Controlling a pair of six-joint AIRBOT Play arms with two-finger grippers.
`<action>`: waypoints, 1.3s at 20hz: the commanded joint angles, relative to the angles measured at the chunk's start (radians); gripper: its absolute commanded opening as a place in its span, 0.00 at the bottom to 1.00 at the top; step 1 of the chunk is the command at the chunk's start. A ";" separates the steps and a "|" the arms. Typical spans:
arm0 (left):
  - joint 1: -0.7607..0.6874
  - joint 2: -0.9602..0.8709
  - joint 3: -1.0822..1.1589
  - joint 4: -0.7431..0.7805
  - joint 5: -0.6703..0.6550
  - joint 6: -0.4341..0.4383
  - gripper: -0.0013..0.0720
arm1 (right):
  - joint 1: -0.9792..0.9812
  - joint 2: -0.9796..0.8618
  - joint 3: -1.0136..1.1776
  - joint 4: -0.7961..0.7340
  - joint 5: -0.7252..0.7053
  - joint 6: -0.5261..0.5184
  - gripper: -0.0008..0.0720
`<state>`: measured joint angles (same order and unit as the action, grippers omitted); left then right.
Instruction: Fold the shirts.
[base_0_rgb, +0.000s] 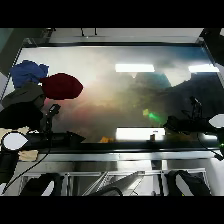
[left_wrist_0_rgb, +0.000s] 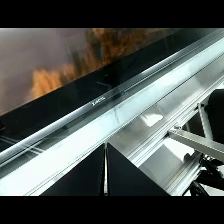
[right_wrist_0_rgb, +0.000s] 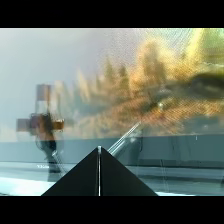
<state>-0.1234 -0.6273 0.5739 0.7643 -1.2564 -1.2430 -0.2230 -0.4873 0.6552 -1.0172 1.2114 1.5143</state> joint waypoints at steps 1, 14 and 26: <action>0.000 0.001 -0.003 0.000 0.003 0.000 0.04 | 0.001 0.001 -0.002 0.001 -0.001 0.000 0.04; 0.000 0.001 -0.005 0.000 0.002 0.000 0.04 | 0.001 0.001 -0.003 0.000 0.000 0.000 0.04; 0.000 0.001 -0.004 -0.009 0.148 -0.041 0.04 | 0.001 -0.002 -0.003 0.019 -0.060 0.000 0.04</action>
<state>-0.1234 -0.6273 0.5697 0.7609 -1.1736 -1.2457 -0.2226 -0.4873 0.6521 -1.0042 1.1782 1.5143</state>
